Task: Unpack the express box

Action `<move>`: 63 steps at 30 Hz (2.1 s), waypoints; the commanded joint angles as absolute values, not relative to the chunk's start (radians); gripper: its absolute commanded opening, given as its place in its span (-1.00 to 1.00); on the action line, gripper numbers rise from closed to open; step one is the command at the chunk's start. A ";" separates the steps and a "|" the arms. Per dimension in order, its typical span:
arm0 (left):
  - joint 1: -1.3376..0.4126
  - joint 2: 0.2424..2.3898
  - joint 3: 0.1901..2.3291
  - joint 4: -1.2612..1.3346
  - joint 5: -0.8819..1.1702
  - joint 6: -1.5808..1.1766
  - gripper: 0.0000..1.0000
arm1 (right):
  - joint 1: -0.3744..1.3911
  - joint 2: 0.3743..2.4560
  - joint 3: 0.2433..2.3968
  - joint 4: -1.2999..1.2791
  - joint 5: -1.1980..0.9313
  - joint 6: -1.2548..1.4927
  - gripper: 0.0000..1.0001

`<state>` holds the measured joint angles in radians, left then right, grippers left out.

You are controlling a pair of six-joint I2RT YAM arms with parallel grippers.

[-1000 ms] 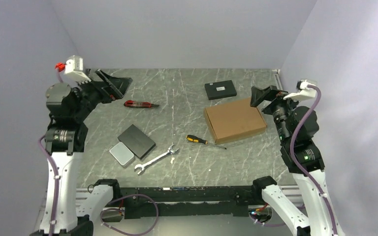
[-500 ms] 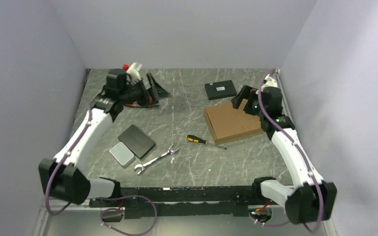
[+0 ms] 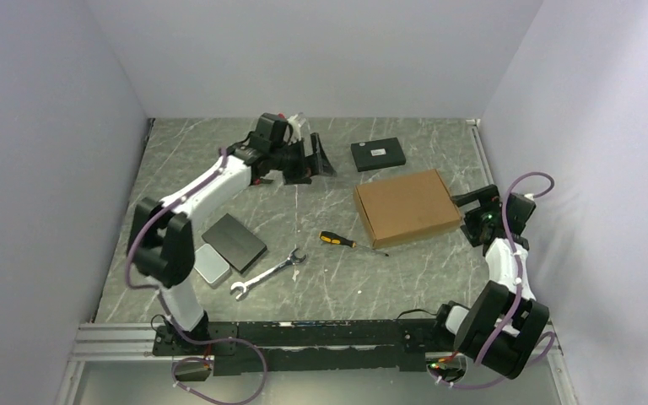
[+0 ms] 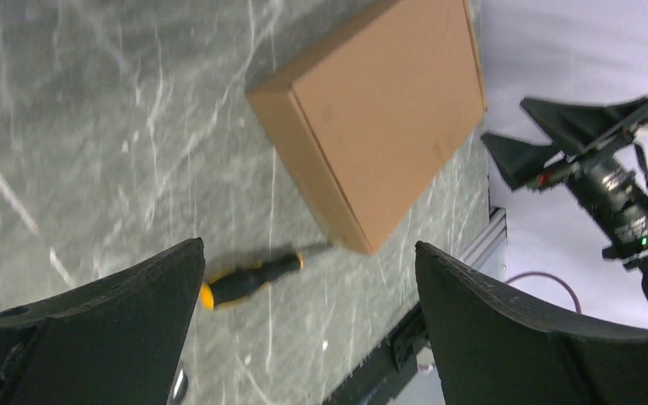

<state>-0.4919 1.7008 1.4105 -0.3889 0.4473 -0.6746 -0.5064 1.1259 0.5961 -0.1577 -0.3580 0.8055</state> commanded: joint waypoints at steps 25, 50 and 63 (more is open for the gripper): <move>-0.589 2.198 1.605 -0.015 0.602 -0.807 0.82 | -0.167 1.373 0.758 -0.096 -0.497 0.537 0.99; -0.610 2.260 1.995 -0.488 0.358 -0.477 0.99 | -0.364 1.397 0.593 0.077 -0.624 0.693 0.99; -0.607 2.366 1.923 -0.344 0.503 -0.638 0.77 | -0.339 1.485 0.557 0.191 -0.647 0.691 0.99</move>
<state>-0.6090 2.3859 1.9484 -0.4080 0.4755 -0.5938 -0.3405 1.4834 0.5682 0.0982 -0.6167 0.6857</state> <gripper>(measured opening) 0.928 0.994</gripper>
